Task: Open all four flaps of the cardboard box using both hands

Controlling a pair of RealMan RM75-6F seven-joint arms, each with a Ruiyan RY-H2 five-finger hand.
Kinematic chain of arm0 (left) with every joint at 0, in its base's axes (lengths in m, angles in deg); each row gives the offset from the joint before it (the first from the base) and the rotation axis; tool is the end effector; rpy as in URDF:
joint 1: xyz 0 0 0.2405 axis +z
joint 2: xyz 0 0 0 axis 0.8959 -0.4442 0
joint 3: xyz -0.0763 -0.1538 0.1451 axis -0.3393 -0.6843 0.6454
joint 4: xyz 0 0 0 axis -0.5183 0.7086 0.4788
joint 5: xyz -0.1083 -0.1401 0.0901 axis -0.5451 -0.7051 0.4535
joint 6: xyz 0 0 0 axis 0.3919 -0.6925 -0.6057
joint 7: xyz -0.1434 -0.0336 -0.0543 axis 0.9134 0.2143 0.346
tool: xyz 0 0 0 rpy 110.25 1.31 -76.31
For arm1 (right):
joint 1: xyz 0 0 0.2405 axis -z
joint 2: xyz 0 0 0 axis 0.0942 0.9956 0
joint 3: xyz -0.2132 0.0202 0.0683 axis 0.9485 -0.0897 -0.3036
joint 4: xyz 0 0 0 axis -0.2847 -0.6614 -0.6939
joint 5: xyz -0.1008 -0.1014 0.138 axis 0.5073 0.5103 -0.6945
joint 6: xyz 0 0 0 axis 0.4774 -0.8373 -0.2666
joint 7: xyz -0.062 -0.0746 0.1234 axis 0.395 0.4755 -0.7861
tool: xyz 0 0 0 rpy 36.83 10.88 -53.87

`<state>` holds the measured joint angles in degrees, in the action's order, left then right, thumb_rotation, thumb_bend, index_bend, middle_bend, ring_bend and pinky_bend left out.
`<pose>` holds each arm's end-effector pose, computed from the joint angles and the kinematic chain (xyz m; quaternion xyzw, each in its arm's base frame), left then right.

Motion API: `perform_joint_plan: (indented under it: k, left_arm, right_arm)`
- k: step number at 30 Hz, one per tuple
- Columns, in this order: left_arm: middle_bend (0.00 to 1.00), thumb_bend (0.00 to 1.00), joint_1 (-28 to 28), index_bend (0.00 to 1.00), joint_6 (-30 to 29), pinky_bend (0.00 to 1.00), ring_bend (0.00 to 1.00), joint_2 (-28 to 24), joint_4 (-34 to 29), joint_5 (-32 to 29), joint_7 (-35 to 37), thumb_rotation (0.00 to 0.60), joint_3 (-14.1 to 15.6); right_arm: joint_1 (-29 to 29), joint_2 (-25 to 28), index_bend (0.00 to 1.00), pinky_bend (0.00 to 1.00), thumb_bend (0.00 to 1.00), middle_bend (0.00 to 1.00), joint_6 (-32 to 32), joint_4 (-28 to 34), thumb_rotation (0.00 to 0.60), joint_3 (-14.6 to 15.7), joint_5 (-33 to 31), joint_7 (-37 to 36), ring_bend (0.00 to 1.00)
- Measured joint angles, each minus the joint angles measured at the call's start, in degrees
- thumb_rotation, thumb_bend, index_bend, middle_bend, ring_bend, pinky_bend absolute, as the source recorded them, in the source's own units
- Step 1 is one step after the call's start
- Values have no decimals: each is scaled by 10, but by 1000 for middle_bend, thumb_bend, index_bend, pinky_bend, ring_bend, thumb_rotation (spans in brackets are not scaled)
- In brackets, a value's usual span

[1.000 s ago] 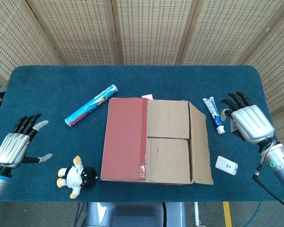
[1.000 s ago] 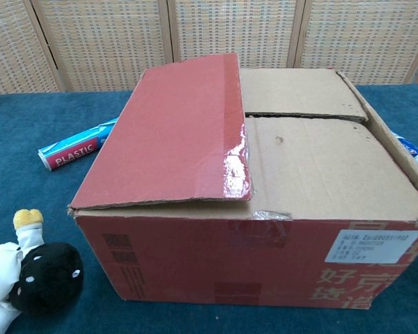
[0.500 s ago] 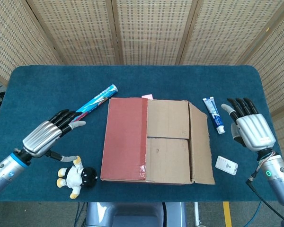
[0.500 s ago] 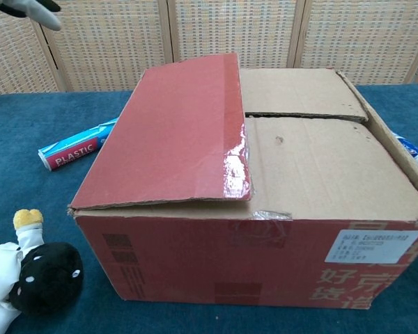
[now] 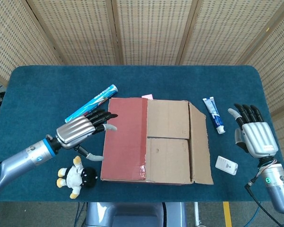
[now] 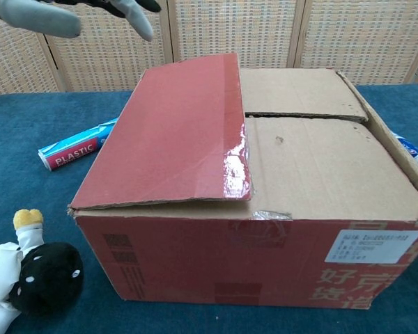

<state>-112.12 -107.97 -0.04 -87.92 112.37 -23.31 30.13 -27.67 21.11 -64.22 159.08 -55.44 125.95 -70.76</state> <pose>-0.0629 0.3059 0.1169 -0.8340 -0.3124 -0.4054 0.2061 -0.1939 -0.2727 0.1838 0.6493 -0.3409 0.3813 0.5629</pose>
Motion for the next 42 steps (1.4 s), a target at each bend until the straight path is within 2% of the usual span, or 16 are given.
perform_joint_plan:
  k: [7, 12, 15, 26, 35, 42]
  left_arm:
    - [51, 46, -71, 243, 65, 0, 0, 34, 13, -9, 10, 133, -9]
    - [55, 160, -114, 248, 102, 0, 0, 61, 26, -20, 5, 133, -15]
    - [55, 190, -138, 248, 121, 0, 0, 78, 36, -30, -4, 131, -19]
    - [87, 209, -206, 265, 188, 0, 0, 148, 78, -90, -63, 132, -33]
    - [100, 215, -229, 273, 208, 0, 0, 179, 89, -139, -131, 132, -33]
    - [199, 220, -235, 346, 212, 0, 58, 183, 83, -171, -171, 132, -31]
  right_arm:
    - [10, -1, 124, 0, 749, 63, -7, -1, 600, 1, 5, -7, 0]
    - [16, -1, 124, 0, 749, 63, -10, -2, 600, 1, 5, -11, 0]
    - [20, 0, 124, 0, 749, 63, -13, -3, 600, 1, 5, -15, 0]
    - [32, 4, 124, 0, 749, 63, -17, -7, 600, 0, 3, -25, 0]
    - [42, 7, 124, 0, 750, 63, -19, -12, 600, -1, 1, -36, 0]
    - [45, 8, 124, 0, 750, 63, -19, -14, 600, -3, 2, -39, 0]
